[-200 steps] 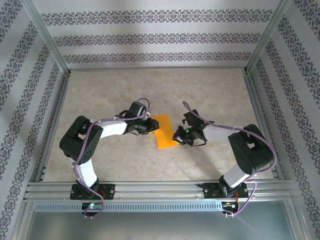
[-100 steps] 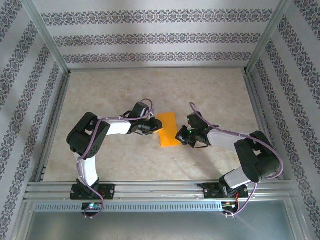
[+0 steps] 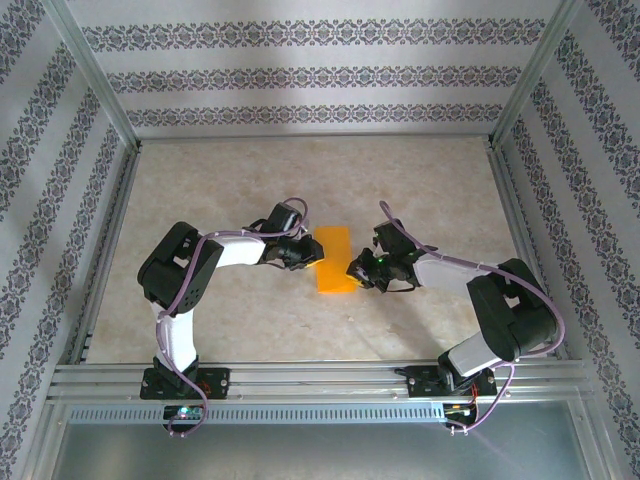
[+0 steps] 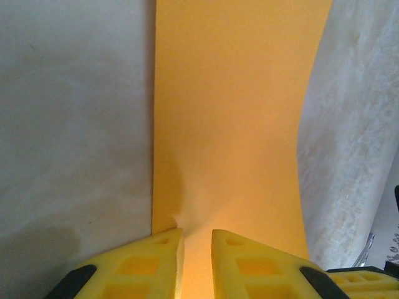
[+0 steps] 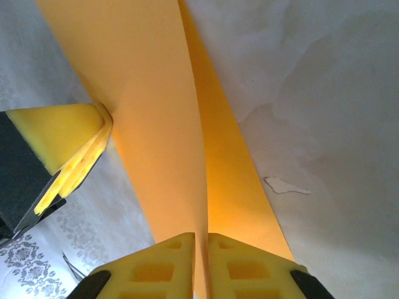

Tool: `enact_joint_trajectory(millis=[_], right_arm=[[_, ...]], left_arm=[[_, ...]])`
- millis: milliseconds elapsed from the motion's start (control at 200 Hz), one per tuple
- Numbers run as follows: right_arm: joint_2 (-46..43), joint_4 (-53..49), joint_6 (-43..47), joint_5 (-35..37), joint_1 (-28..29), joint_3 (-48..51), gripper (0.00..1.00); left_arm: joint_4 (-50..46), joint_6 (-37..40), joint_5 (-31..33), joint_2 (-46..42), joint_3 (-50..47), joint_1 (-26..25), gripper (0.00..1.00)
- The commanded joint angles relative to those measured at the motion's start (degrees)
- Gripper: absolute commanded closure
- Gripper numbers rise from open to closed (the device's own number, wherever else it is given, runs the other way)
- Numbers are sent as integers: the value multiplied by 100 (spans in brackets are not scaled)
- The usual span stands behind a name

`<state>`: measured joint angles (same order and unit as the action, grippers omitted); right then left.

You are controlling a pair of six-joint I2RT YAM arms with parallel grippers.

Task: Fold a paper plane with a square sheet of paper (pick it up from the middle)
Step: Fold the triangle a second time at the center of the table.

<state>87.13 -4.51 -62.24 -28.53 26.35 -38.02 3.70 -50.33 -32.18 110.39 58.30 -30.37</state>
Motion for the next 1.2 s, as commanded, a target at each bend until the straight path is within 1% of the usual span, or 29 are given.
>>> enact_joint_trajectory(millis=[0,195,400,480,570,670,769,934,1194], right_arm=[[93,-228,36,-139,-60,-129,86],[81,-253,19,-265,-60,-135,89],[34,-374,4,-450,-60,-127,90],[-3,-395,18,-445,-60,-118,94],[28,-371,100,-399,-55,-182,100],[134,-154,268,-451,-35,-318,100],[269,-247,484,-468,9,-599,100],[595,-155,554,-539,105,-867,100],[1202,-24,651,-348,305,-1265,100]], left_arm=[[-530,230,216,175,93,-58,81],[-469,188,164,237,100,-58,81],[-451,132,193,246,67,-57,81],[-449,136,199,246,44,-57,81],[-440,126,191,246,31,-62,81],[-452,139,197,251,22,-57,81],[-535,182,239,238,30,-60,81],[-585,201,239,229,47,-60,81],[-622,225,170,92,153,-57,81]])
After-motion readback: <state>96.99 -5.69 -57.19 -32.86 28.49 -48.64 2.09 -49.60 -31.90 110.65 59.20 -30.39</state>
